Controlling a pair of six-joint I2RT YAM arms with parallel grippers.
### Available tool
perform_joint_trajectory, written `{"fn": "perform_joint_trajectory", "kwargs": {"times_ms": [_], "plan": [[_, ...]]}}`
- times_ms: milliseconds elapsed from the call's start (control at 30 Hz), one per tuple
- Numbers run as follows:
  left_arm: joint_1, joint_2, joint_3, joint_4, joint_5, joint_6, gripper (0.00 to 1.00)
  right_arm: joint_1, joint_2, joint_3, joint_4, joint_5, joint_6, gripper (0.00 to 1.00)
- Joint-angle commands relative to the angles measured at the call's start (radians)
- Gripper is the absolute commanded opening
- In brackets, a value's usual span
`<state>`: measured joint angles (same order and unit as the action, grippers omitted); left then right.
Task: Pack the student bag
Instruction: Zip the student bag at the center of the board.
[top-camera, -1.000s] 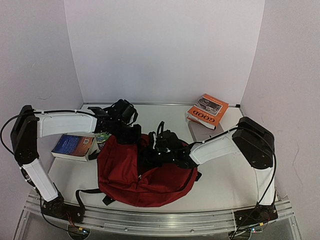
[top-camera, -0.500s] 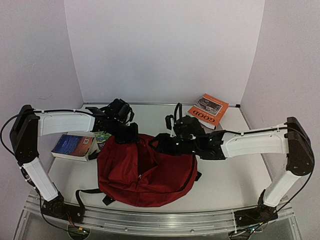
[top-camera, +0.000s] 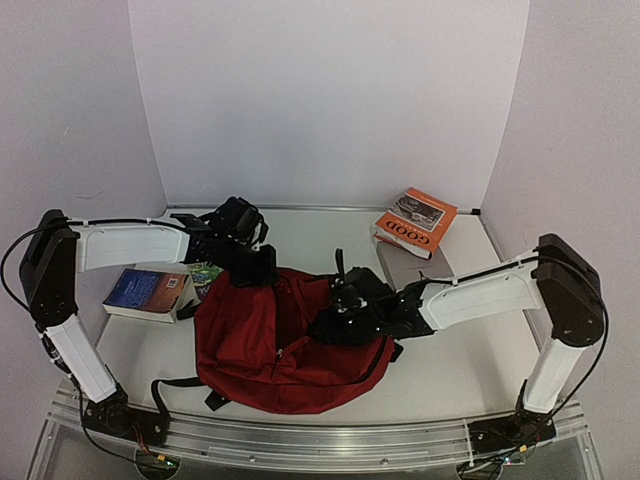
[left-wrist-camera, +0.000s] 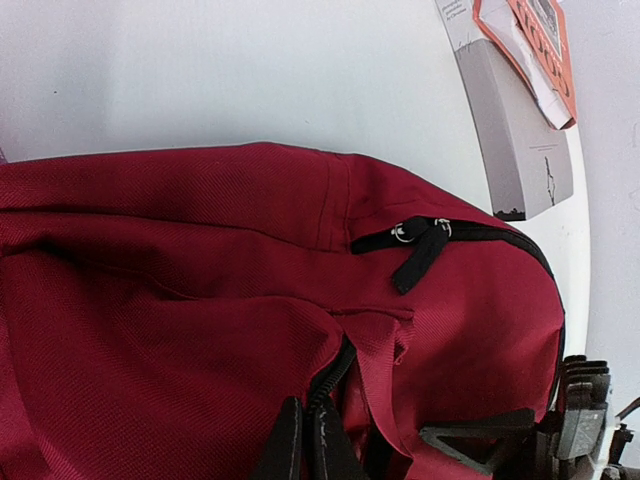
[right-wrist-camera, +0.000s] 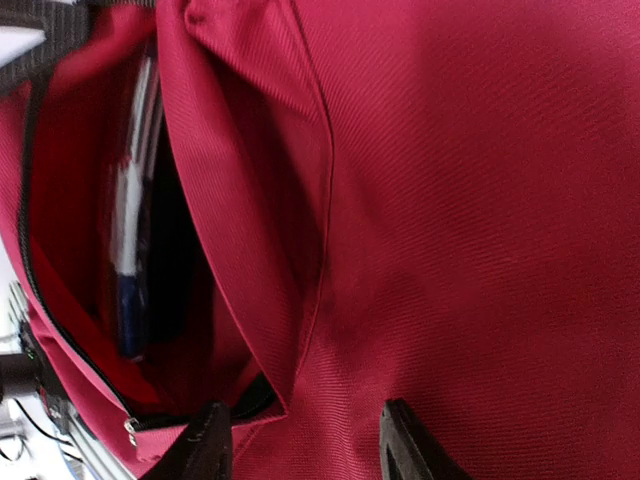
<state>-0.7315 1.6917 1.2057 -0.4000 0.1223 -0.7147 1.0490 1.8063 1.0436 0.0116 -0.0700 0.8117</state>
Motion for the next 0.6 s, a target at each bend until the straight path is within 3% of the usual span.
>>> {"fn": "perform_joint_trajectory", "kwargs": {"times_ms": [0,100,233,400,500,567], "plan": [[0.018,-0.036,0.015,0.022,-0.022,-0.004,0.00,0.009,0.030,0.058,-0.001,-0.020,-0.003,0.39],[0.020,-0.029,0.023,0.022,-0.010,-0.002,0.00,0.009,0.040,0.069,0.003,-0.023,-0.010,0.26],[0.020,0.001,0.055,-0.011,0.012,0.025,0.00,0.009,0.036,0.084,0.001,0.038,-0.018,0.00],[0.020,0.009,0.081,-0.038,0.022,0.052,0.01,-0.026,0.009,0.097,-0.042,0.113,-0.048,0.00],[0.018,0.001,0.077,-0.042,0.056,0.077,0.09,-0.079,-0.006,0.108,-0.058,0.115,-0.087,0.00],[0.016,-0.013,0.068,-0.055,0.072,0.095,0.23,-0.118,-0.005,0.118,-0.064,0.105,-0.116,0.00]]}}
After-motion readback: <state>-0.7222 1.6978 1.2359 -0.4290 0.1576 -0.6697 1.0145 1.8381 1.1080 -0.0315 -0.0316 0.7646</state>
